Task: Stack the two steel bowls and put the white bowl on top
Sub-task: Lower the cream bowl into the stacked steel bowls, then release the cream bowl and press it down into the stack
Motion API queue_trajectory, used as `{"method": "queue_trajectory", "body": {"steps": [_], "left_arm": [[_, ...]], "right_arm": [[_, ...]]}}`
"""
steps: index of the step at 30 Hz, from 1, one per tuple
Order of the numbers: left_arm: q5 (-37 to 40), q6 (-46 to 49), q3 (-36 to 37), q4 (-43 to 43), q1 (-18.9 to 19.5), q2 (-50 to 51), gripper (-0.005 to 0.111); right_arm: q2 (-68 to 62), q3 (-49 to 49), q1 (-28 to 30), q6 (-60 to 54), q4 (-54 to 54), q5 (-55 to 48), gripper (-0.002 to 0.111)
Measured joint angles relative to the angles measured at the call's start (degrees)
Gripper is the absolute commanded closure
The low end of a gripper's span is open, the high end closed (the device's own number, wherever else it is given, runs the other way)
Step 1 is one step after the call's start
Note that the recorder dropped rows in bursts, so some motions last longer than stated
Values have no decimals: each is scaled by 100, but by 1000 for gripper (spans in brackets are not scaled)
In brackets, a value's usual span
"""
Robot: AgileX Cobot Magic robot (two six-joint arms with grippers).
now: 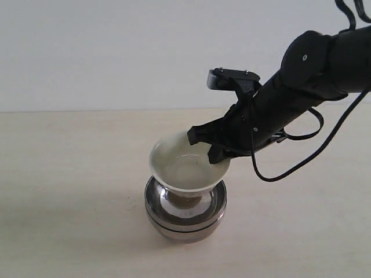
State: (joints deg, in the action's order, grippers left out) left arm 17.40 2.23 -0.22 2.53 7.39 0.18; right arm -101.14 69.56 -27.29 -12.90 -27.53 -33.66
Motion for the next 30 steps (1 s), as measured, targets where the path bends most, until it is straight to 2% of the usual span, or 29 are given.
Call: {"method": "queue_trajectory", "body": {"steps": [11, 17, 19, 24, 25, 30], "left_arm": [[0, 0, 0, 0, 0, 0, 103], [0, 0, 0, 0, 0, 0, 103], [0, 0, 0, 0, 0, 0, 103], [0, 0, 0, 0, 0, 0, 103], [0, 0, 0, 0, 0, 0, 103], [0, 0, 0, 0, 0, 0, 103]], "right_arm": [[-514, -1, -13, -78, -122, 40, 108], [-514, -11, -13, -551, -431, 71, 106], [-514, -11, -13, -796, -654, 61, 98], [-514, -11, -13, -1011, -911, 27, 61], [-514, -11, -13, -1027, -911, 27, 57], [-503, -11, -13, -1041, -1000, -7, 55]]}}
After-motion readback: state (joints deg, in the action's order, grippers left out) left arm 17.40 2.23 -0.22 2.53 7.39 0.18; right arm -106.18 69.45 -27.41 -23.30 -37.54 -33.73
